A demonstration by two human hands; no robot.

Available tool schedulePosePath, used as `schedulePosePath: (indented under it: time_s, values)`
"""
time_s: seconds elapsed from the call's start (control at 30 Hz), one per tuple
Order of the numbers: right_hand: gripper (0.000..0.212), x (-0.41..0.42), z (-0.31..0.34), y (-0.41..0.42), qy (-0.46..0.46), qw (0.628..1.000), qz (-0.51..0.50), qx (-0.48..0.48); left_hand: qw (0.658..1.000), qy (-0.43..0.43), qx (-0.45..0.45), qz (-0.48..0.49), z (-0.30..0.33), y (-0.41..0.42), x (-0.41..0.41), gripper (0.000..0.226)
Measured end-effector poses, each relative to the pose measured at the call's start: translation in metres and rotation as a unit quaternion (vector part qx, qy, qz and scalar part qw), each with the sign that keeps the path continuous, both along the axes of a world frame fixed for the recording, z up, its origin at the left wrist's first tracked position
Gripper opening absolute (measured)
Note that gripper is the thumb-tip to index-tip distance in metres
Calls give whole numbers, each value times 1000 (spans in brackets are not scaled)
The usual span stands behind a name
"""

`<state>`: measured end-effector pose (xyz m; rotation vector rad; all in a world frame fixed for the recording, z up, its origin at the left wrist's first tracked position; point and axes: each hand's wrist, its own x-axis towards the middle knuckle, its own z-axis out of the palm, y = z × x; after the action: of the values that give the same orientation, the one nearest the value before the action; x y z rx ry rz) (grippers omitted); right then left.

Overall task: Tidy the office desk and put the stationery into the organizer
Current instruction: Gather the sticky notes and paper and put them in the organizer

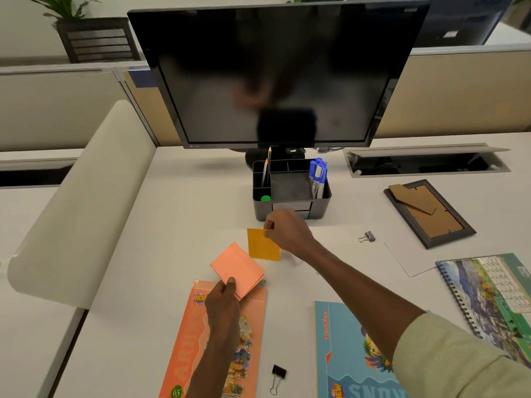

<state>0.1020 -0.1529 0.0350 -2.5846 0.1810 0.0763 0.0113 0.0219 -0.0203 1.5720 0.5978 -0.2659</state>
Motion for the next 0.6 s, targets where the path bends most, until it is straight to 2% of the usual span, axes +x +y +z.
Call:
schedulePosePath:
  time_s: [0.37, 0.5, 0.6]
  values:
    - [17, 1, 26, -14, -54, 982, -82, 160, 1000, -18, 14, 11, 5, 1, 3, 24]
    - [21, -5, 30, -18, -50, 980, -53, 183, 997, -14, 57, -53, 19, -8, 23, 17]
    - [20, -11, 29, -18, -33, 982, -15, 185, 997, -56, 8, -47, 19, -4, 10, 23]
